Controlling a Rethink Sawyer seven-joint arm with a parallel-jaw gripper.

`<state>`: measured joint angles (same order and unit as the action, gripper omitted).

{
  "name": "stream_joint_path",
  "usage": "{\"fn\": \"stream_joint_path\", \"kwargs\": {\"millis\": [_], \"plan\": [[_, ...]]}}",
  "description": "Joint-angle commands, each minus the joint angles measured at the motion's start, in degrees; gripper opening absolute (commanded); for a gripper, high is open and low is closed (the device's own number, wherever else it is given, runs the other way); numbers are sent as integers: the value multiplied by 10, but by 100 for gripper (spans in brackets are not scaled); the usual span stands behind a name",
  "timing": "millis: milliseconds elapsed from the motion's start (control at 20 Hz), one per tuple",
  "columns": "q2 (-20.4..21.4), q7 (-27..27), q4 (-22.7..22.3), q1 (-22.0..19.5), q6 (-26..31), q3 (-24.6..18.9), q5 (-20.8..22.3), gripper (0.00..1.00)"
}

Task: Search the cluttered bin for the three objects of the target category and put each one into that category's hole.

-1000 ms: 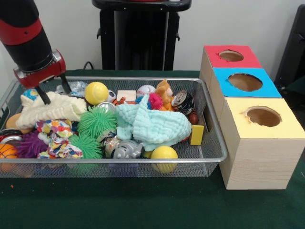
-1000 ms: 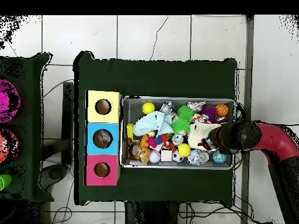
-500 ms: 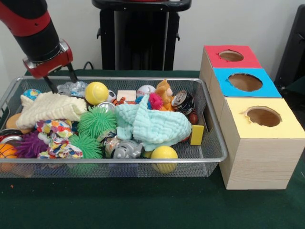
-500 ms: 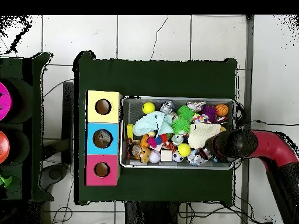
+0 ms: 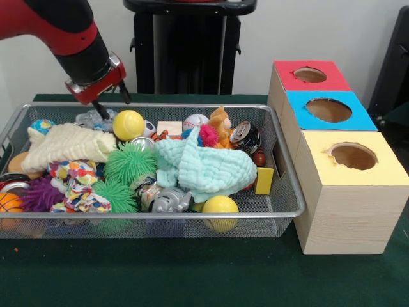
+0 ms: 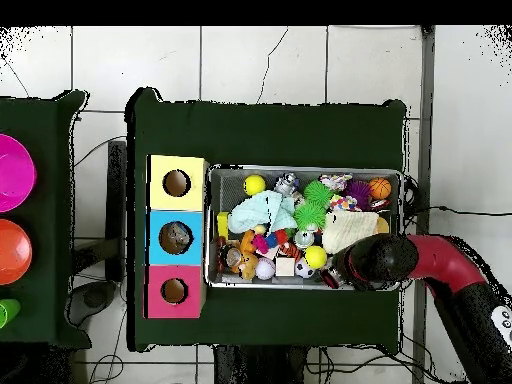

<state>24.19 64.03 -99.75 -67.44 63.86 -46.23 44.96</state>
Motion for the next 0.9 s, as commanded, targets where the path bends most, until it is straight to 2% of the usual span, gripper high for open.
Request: {"fn": "stream_joint_path", "kwargs": {"millis": [50, 300, 900], "plan": [[-52, -135, -8, -12, -49, 21, 42, 100], [-70, -149, 9, -18, -46, 21, 49, 100], [-58, -168, 32, -15, -9, 15, 37, 100]]}}
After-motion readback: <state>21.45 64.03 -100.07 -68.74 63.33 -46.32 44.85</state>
